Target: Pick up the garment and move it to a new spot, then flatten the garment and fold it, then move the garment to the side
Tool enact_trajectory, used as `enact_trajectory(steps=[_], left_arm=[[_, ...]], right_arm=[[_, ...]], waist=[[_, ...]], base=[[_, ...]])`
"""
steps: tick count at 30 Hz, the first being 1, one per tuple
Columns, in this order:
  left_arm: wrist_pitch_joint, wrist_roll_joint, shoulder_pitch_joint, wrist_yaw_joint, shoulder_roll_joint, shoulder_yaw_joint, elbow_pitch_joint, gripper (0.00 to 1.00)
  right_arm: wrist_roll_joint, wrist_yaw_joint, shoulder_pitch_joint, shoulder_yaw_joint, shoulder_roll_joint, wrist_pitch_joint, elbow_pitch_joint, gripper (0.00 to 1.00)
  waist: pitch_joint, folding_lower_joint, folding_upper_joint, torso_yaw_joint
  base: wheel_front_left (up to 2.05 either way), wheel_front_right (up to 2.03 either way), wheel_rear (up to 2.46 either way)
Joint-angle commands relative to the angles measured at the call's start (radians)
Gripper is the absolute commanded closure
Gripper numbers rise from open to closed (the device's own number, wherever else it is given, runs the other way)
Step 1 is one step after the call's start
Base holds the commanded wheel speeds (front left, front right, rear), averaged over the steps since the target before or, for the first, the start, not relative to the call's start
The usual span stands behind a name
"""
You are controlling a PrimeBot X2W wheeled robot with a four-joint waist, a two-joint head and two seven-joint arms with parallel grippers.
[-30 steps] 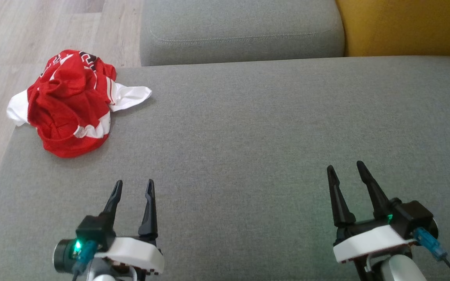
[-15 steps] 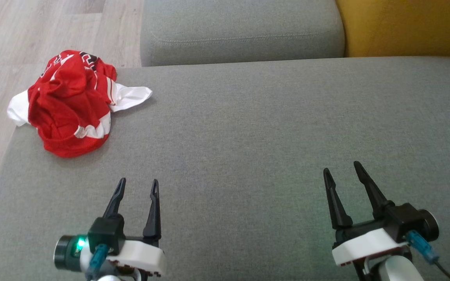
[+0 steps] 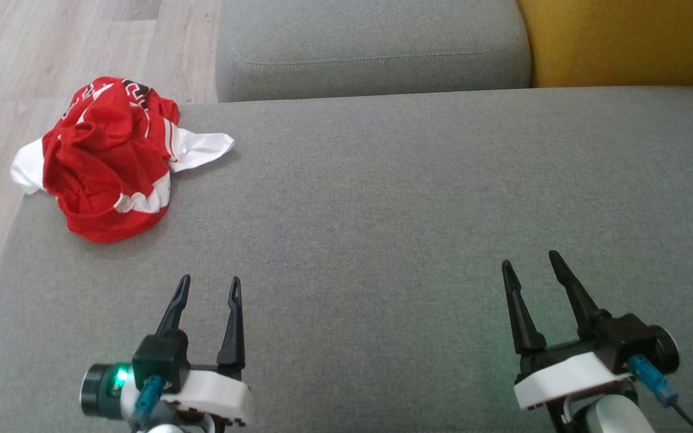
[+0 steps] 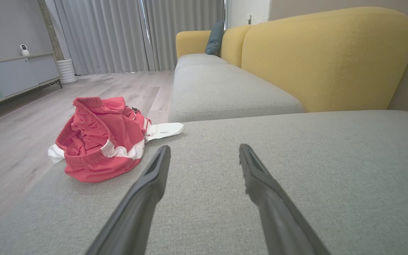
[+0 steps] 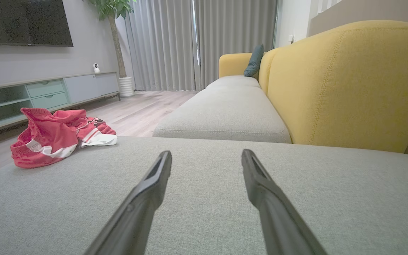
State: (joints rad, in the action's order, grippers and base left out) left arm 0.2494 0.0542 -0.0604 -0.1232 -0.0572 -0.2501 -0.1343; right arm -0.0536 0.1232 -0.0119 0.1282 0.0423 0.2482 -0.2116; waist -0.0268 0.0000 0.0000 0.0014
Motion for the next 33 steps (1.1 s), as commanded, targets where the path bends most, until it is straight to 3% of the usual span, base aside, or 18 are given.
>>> enact_trajectory(steps=[1,33], left_arm=[[0.012,-0.004,0.027,-0.001,0.001,0.034,0.029,0.0],[0.012,0.01,0.025,0.002,0.006,0.042,0.027,0.0]], right_arm=[[-0.007,0.008,0.041,0.021,0.008,0.014,0.024,0.0],[-0.04,0.008,0.052,0.016,0.008,0.014,-0.015,0.0]], waist=[[0.0,0.0,0.0,0.0],[0.006,0.0,0.0,0.013]], base=[[0.0,0.0,0.0],[0.0,0.0,0.0]])
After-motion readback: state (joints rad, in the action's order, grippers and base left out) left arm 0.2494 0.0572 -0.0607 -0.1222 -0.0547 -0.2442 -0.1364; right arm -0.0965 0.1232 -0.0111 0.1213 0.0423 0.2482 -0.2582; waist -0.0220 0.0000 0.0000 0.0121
